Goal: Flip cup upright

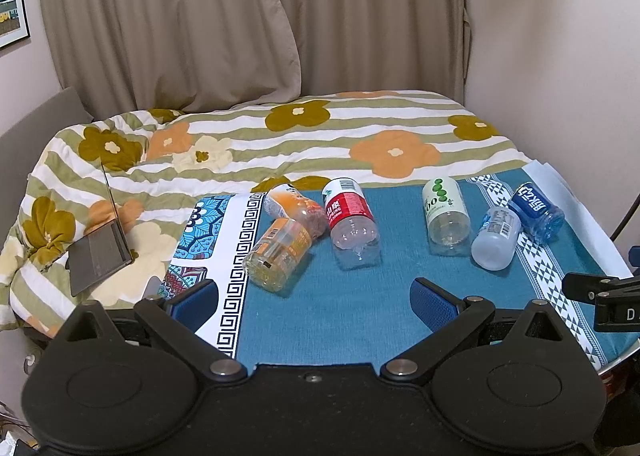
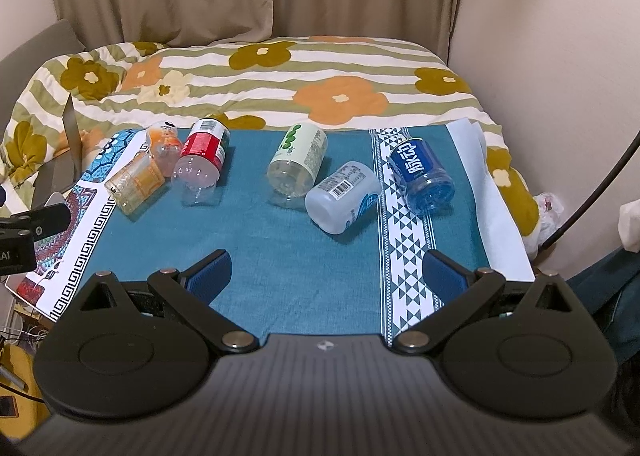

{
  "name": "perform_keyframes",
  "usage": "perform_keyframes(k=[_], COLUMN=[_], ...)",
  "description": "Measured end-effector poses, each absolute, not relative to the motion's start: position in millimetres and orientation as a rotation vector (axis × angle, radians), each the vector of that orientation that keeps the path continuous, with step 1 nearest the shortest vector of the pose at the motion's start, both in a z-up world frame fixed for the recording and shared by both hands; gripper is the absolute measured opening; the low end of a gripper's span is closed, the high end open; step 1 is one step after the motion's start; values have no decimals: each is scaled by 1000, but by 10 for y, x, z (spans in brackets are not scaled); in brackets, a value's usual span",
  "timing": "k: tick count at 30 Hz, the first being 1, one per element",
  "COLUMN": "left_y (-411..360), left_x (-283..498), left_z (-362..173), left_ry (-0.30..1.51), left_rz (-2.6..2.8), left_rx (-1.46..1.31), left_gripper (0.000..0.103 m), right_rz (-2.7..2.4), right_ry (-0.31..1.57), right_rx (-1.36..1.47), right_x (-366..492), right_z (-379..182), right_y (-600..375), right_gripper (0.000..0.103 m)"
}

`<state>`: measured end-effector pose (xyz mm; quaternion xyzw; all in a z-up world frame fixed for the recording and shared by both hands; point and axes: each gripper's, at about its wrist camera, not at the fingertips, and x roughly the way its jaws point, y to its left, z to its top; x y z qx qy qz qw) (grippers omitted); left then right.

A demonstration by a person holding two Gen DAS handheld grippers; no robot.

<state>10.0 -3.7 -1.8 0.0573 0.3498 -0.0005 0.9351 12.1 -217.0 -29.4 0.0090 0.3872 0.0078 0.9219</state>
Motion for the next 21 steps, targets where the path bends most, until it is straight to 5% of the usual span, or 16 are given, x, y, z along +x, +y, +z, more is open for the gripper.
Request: perform_keyframes(k=[21], left_y=[-48], left_x=[105], left_z=[-10], left_ry=[722], left_rz=[2], left_rx=[119], left_gripper=[103], right_rz=[33], right_ry=[793], right_rx=[20], right_x=[127], right_z=[-267], right_y=[-2179], right_gripper=[103])
